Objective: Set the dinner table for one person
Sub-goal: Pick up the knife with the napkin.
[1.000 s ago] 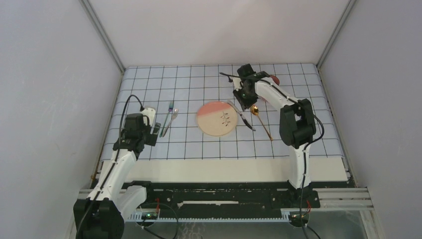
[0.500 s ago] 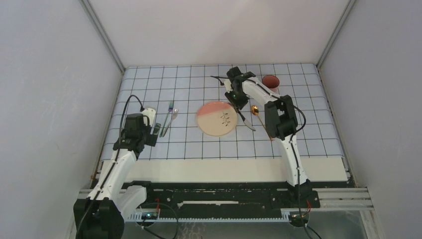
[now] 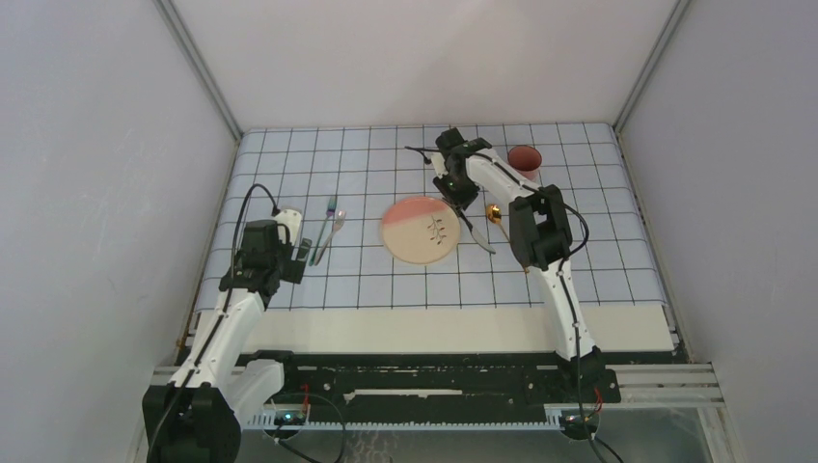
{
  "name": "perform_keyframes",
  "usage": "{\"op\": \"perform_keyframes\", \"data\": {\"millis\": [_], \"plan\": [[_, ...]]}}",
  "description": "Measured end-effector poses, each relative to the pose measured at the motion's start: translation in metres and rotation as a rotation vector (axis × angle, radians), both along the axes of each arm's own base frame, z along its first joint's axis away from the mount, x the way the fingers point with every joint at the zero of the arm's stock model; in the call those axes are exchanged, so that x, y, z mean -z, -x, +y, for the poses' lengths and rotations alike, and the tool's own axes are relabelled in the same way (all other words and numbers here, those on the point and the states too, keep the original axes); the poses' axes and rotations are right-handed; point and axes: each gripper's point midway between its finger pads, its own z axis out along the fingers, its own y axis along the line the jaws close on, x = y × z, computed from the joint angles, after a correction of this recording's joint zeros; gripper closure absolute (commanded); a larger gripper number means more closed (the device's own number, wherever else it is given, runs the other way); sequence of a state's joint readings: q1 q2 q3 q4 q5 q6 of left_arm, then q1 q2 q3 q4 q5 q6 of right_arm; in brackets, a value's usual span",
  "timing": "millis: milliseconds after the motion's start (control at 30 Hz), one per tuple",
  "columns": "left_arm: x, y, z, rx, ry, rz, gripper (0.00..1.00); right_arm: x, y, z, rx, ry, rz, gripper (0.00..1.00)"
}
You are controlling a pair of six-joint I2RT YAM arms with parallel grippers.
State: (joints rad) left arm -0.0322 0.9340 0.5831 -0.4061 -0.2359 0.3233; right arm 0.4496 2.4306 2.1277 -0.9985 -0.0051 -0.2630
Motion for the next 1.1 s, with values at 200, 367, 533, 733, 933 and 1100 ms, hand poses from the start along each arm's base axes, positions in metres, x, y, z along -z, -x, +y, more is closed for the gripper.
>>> {"op": "perform_keyframes", "data": {"millis": [200,367,533,733,933,1100], "plan": [[0.000,0.000,0.000,0.000,0.000,0.000,0.00,0.000,0.000,0.001,-0.002,0.004,0.002,0.64],[0.000,0.000,0.000,0.000,0.000,0.001,0.00,0.001,-0.001,0.000,0.001,0.008,0.002,0.80],[0.000,0.000,0.000,0.000,0.000,0.001,0.00,0.001,-0.002,-0.003,0.020,0.026,0.000,1.00],[0.000,0.000,0.000,0.000,0.000,0.000,0.00,0.000,-0.003,-0.006,0.035,0.030,0.001,1.00],[0.000,0.000,0.000,0.000,0.000,0.000,0.00,0.000,-0.005,-0.010,0.062,0.015,-0.002,1.00],[0.000,0.000,0.000,0.001,0.002,0.000,0.00,-0.001,-0.012,-0.022,0.101,0.008,-0.022,1.00]]}}
